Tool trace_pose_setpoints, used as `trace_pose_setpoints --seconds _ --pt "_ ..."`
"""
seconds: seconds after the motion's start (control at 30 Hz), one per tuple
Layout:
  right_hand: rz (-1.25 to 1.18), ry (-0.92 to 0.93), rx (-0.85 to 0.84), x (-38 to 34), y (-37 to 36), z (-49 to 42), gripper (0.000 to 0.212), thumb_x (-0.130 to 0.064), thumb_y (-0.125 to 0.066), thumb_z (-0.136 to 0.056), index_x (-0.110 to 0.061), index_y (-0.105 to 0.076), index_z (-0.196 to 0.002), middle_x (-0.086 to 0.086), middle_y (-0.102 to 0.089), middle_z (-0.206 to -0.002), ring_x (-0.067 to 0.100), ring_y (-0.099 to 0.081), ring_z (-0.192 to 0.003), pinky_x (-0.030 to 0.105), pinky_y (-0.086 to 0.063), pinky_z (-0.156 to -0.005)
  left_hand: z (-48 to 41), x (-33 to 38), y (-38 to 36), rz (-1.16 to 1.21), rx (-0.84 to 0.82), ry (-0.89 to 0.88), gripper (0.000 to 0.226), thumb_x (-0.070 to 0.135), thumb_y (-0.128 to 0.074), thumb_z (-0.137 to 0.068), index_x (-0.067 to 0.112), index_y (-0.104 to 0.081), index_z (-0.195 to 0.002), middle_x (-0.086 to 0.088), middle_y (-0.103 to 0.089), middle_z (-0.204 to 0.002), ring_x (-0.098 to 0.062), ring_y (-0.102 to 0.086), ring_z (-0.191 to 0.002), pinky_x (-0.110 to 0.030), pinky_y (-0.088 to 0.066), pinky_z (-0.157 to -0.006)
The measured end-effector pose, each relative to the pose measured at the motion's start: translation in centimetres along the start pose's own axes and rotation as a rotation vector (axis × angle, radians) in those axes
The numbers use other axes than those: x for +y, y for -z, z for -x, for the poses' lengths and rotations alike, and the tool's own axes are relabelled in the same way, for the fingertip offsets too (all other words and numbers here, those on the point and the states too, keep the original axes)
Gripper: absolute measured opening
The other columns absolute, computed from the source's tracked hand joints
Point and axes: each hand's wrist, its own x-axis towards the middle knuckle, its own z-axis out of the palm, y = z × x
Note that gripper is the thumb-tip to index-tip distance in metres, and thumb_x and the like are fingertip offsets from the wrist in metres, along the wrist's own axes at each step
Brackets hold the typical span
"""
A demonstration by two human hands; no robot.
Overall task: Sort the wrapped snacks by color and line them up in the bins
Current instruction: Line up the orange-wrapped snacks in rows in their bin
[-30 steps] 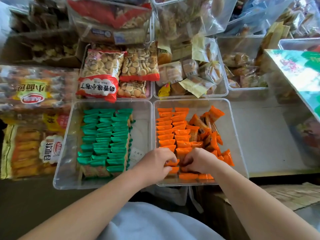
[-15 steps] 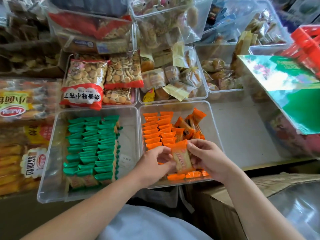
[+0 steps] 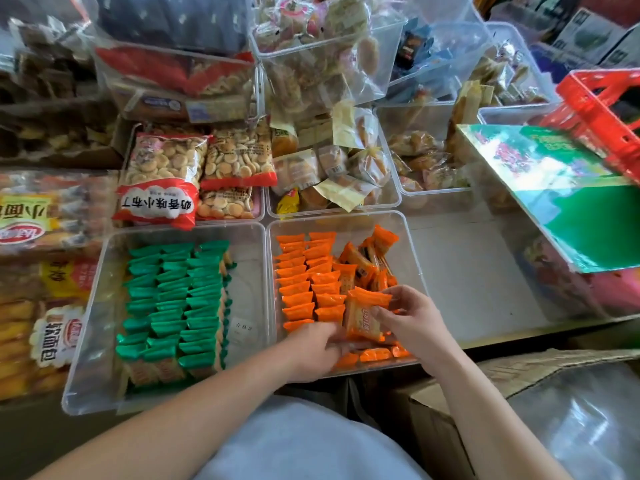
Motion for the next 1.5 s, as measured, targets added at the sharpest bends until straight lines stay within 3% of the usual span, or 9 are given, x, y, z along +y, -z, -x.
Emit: trace_pose_setpoints --seconds 0.1,0.2,0.4,0.7,0.93,1.1,1.3,1.43,1.5 --pt "-0.021 -0.054 -0.020 0.6 0.5 0.2 0.019 -0.021 -0.081 -0.089 -0.024 -0.068 -0.103 0.004 -0.073 -0.096 0.022 -0.074 -0.078 0.041 -0.066 -0.069 -0.7 0.9 -1.0 -0.193 -0.142 0.006 0.046 0.049 -0.042 -0.101 0.041 -0.055 -0.144 0.004 -0.060 -0.147 -0.026 -0.054 -0.135 -0.043 -0.044 -0.115" --pt "-0.012 -0.081 -0.007 0.7 0.9 -0.2 0.020 -0.021 -0.080 -0.090 -0.022 -0.067 -0.105 0.005 -0.074 -0.096 0.021 -0.075 -0.081 0.038 -0.066 -0.071 -0.6 1.6 -0.8 -0.341 -0.106 -0.004 0.042 0.054 -0.045 -0.103 0.035 -0.060 -0.136 0.001 -0.063 -0.140 -0.030 -0.055 -0.131 -0.050 -0.038 -0.114" --pt "0.256 -0.045 -0.164 0.3 -0.9 -2.7 0.022 -0.022 -0.079 -0.088 -0.032 -0.065 -0.100 -0.002 -0.074 -0.093 0.016 -0.073 -0.081 0.029 -0.061 -0.066 1.7 -0.2 0.8 -0.190 -0.009 0.000 0.052 0.046 -0.086 -0.079 0.034 -0.068 -0.126 0.014 -0.065 -0.119 -0.008 -0.060 -0.107 -0.028 -0.052 -0.094" --pt "0.400 -0.049 -0.209 2.1 -6.0 -5.3 0.019 -0.011 -0.072 -0.082 -0.027 -0.068 -0.091 -0.001 -0.072 -0.085 0.026 -0.074 -0.082 0.045 -0.065 -0.074 2.8 -2.1 4.8 0.219 0.441 0.016 0.031 0.039 -0.068 -0.098 0.034 -0.068 -0.129 0.015 -0.066 -0.117 -0.005 -0.061 -0.110 -0.028 -0.052 -0.097" --pt "0.316 -0.164 -0.282 3.5 -6.5 -4.8 0.053 -0.025 -0.091 -0.070 -0.028 -0.060 -0.113 -0.005 -0.073 -0.105 0.017 -0.075 -0.091 0.041 -0.066 -0.079 2.9 -3.0 4.6 0.617 0.476 0.082 0.019 0.035 -0.070 -0.098 0.036 -0.067 -0.117 -0.001 -0.073 -0.113 -0.013 -0.073 -0.101 -0.029 -0.063 -0.079" --pt "0.197 -0.097 -0.141 0.7 -3.8 -3.5 0.025 -0.024 -0.072 -0.095 -0.024 -0.070 -0.119 -0.005 -0.074 -0.107 0.016 -0.071 -0.098 0.044 -0.064 -0.087 3.1 -2.3 4.7 0.693 0.492 0.083 0.022 0.030 -0.072 -0.098 0.030 -0.067 -0.120 -0.002 -0.076 -0.104 -0.011 -0.072 -0.089 -0.022 -0.054 -0.070" --pt "0.248 0.226 -0.371 -3.6 -1.3 -0.5 0.049 -0.043 -0.081 -0.088 -0.042 -0.064 -0.134 -0.021 -0.072 -0.115 -0.004 -0.067 -0.107 0.023 -0.060 -0.090 3.0 0.4 4.8 0.480 0.370 -0.008 0.046 0.044 -0.087 -0.082 0.041 -0.064 -0.122 0.008 -0.075 -0.103 -0.009 -0.072 -0.096 -0.025 -0.058 -0.084" --pt "0.365 0.259 -0.362 -2.1 -2.0 -0.4 0.052 -0.026 -0.073 -0.097 -0.045 -0.053 -0.141 -0.010 -0.066 -0.084 0.003 -0.062 -0.069 0.021 -0.054 -0.061 1.6 0.9 4.1 0.369 0.441 -0.059 0.034 0.043 -0.082 -0.087 0.038 -0.066 -0.117 0.013 -0.074 -0.102 -0.003 -0.070 -0.094 -0.026 -0.060 -0.085" --pt "0.454 0.218 -0.324 -1.0 -2.1 -0.8 0.046 -0.018 -0.067 -0.099 -0.046 -0.052 -0.132 -0.007 -0.064 -0.083 0.008 -0.062 -0.068 0.024 -0.053 -0.057 1.4 -0.1 3.9 0.055 0.488 -0.106 0.025 0.045 -0.074 -0.092 0.039 -0.066 -0.116 0.013 -0.070 -0.107 -0.007 -0.066 -0.100 -0.030 -0.057 -0.088"
